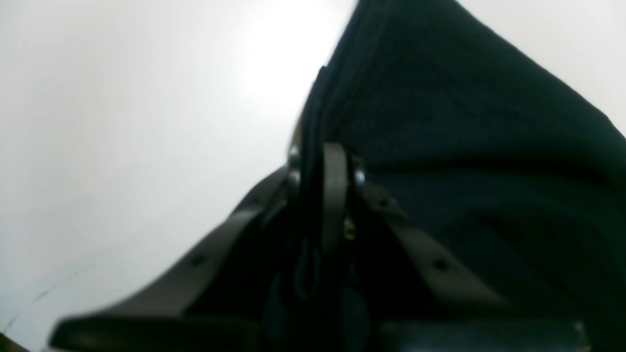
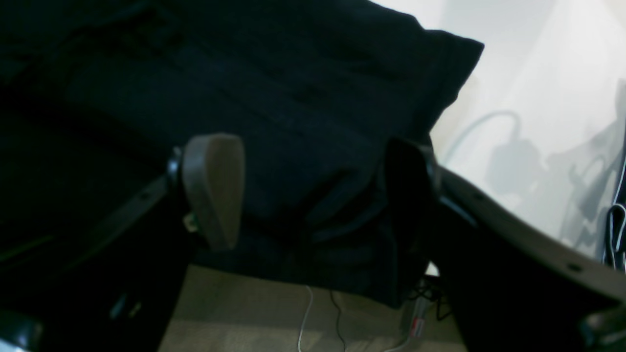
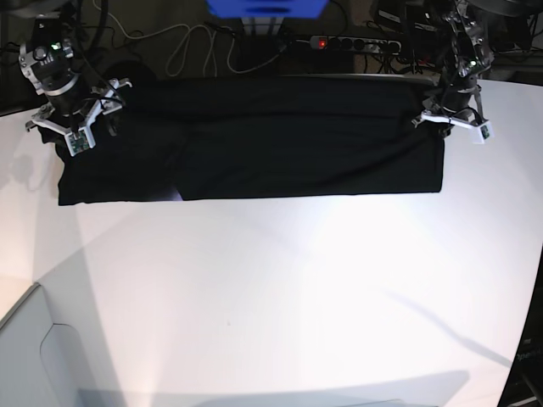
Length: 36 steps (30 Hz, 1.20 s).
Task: Fold the T-shirt properly
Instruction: 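Adjust the grip on the folded strip's end with the left gripper, then drag the strip's end with the left gripper toward the right gripper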
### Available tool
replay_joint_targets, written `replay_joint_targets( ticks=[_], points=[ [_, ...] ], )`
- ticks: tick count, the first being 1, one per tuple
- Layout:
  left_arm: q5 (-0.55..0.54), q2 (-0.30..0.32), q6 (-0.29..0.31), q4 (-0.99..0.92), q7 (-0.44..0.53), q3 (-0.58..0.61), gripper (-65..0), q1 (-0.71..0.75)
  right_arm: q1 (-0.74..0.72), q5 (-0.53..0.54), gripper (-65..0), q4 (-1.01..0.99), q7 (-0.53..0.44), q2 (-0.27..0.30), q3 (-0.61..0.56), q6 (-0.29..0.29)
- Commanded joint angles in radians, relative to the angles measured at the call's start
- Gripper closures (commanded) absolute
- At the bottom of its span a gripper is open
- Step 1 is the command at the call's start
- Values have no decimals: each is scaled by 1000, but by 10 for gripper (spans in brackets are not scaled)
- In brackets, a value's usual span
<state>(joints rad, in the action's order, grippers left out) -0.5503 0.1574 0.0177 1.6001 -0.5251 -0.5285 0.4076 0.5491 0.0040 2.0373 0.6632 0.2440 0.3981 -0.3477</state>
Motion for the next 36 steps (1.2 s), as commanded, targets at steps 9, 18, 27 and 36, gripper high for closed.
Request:
replay_joint_targets(
  ticks=[9, 18, 27, 36],
  points=[
    [9, -2, -9, 205, -22, -45, 0, 17, -1, 4, -433, 16, -15, -13, 11, -7],
    [9, -31, -9, 351, -19, 132, 0, 86, -1, 1, -438, 16, -15, -33, 12, -7],
    [20, -34, -19, 398, -11, 434, 0, 92, -1, 1, -436, 18, -15, -33, 12, -7],
    [22, -34, -19, 389, -11, 640, 0, 34, 1, 1, -435, 18, -15, -33, 14, -7]
  ],
)
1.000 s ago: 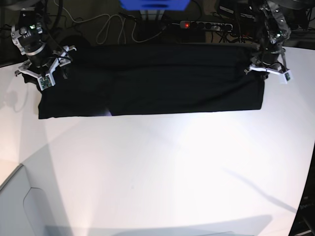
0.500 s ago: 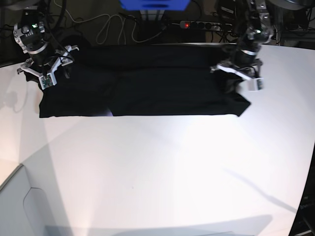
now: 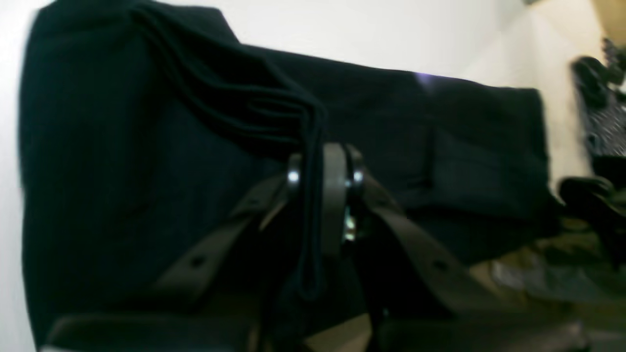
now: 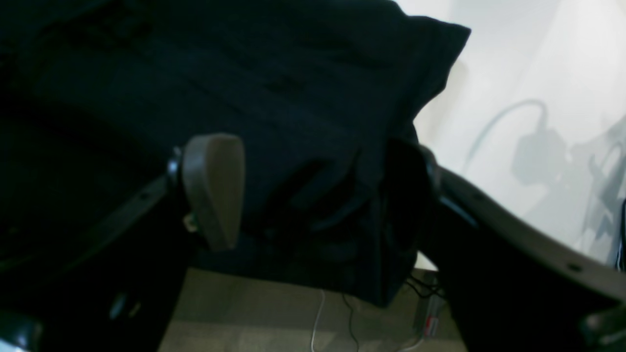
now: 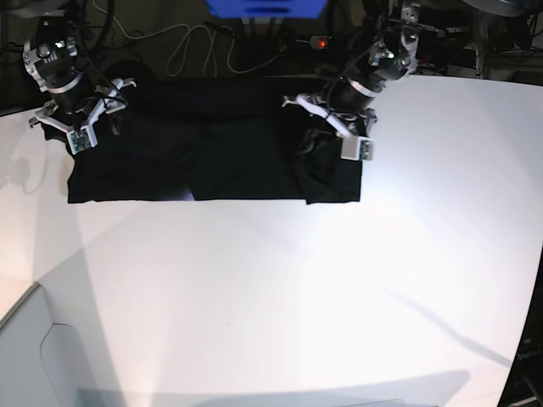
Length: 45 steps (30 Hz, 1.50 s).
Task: Fold the T-shirt properly
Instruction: 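Drag the strip's end with the left gripper toward the right gripper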
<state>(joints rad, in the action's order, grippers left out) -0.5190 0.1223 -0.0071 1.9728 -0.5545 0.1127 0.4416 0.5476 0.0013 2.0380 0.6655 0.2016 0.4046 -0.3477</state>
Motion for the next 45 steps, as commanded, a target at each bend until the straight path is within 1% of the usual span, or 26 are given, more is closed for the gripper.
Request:
replay_joint_targets(
  ticks=[1, 3, 9, 16, 20, 24, 33, 36, 45],
  points=[
    [-10, 1, 5, 16, 18, 17, 0, -7, 2, 4, -435, 17, -17, 9, 7, -7],
    [-10, 1, 5, 15, 18, 38, 0, -16, 2, 4, -435, 17, -17, 9, 7, -7],
    [-10, -37, 5, -40, 18, 95, 0, -54, 2, 4, -435, 17, -17, 9, 7, -7],
    [-3, -33, 5, -63, 18, 173, 0, -79, 2, 4, -435, 17, -17, 9, 7, -7],
    [53, -40, 5, -62, 20, 196, 0, -86, 2, 4, -435, 17, -17, 9, 7, -7],
    [81, -45, 5, -63, 20, 229, 0, -108, 2, 4, -435, 17, -17, 9, 7, -7],
    [87, -45, 5, -66, 18, 308, 0, -165, 2, 4, -435, 17, -17, 11, 6, -7],
    [87, -45, 5, -97, 18, 336, 0, -185, 2, 4, -435, 17, -17, 11, 6, -7],
    [87, -45, 5, -114, 18, 342, 0, -192, 2, 4, -435, 20, -17, 14, 6, -7]
  ],
)
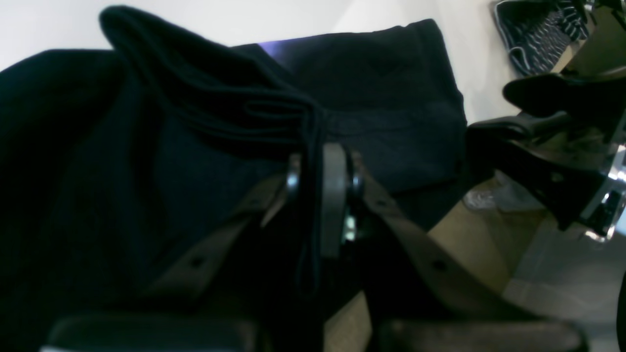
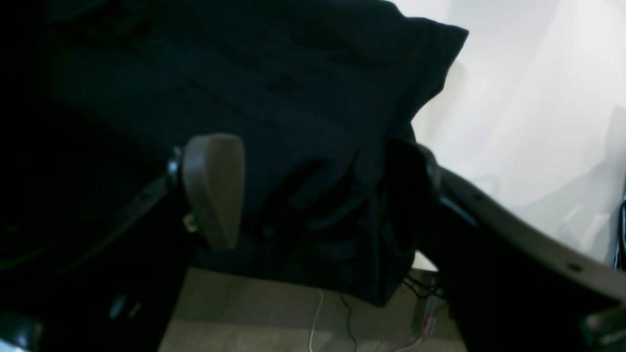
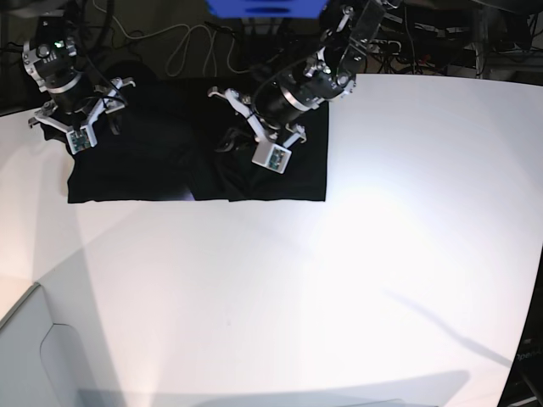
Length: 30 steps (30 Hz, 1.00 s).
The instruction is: Fold the T-shirt properly
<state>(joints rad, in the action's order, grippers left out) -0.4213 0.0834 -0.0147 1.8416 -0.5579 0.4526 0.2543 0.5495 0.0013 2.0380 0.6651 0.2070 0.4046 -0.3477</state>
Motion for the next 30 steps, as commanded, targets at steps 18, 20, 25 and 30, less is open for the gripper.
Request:
replay_joint_targets(
  ticks=[18, 20, 25, 30],
  points=[
    [-18, 0, 12, 27, 9, 4, -403, -13, -1, 4, -435, 23, -17, 9, 6, -7],
    [-18, 3, 12, 28, 9, -2, -403, -10, -13, 4, -435, 25, -17, 7, 6, -7],
    [-21, 66, 12, 37, 16, -71, -403, 13, -22, 9, -439, 49, -21, 6, 6, -7],
    [-21, 103, 17, 91, 11, -255, -403, 73, -73, 6, -442, 48, -11, -2, 9, -7]
  ],
)
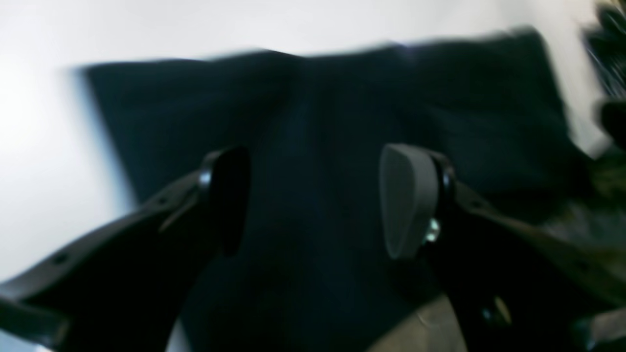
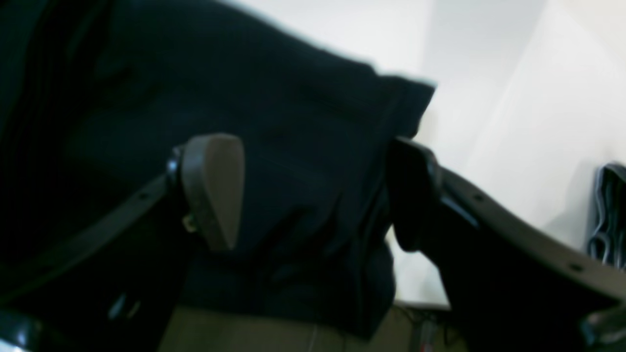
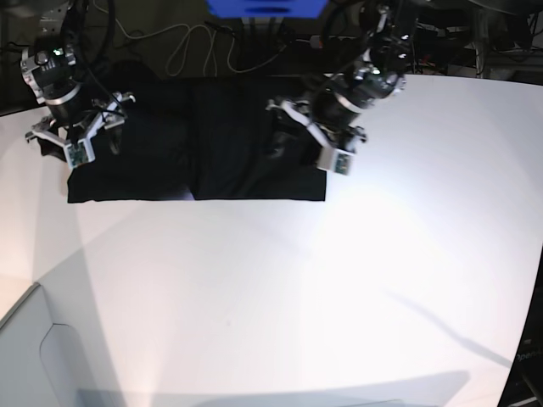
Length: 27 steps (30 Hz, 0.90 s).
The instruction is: Fold the T-shirt properly
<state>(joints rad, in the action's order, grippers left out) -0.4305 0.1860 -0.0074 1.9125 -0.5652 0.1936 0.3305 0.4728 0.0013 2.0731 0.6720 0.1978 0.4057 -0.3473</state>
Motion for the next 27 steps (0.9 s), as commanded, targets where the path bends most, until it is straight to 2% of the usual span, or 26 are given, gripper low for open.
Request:
replay_joint_targets(
  ticks=[1, 4, 9, 11, 16, 17, 19, 21, 27],
  points=[
    [-12, 0, 11, 22, 18, -36, -403, 8, -3, 6, -442, 8, -8, 7, 12, -8],
    [-12, -1, 13, 18, 18, -145, -403, 28, -32, 9, -454, -1, 13, 4, 46, -8],
    [-12, -1, 14, 11, 18, -266, -403, 45, -96, 9, -565, -78, 81, -34, 143, -8],
    [-12, -1, 14, 14, 18, -297, -403, 51, -102, 9, -583, -113, 91, -34, 163, -9],
    [-12, -1, 16, 11, 18, -365, -403, 65, -111, 10, -587, -188, 87, -28, 166, -16],
    [-12, -1, 16, 11, 18, -374, -403, 66, -111, 10, -587, -196, 87, -28, 166, -35],
    [-12, -1, 16, 11, 18, -386, -403, 69, -116, 6, -586, -216, 87, -28, 167, -111],
    [-12, -1, 16, 11, 18, -386, -403, 72, -118, 4, -585, -230, 87, -28, 167, -152],
    [-12, -3, 16, 11, 18, -386, -403, 74, -162, 3, -585, -326, 85, -24, 195, -152]
  ],
)
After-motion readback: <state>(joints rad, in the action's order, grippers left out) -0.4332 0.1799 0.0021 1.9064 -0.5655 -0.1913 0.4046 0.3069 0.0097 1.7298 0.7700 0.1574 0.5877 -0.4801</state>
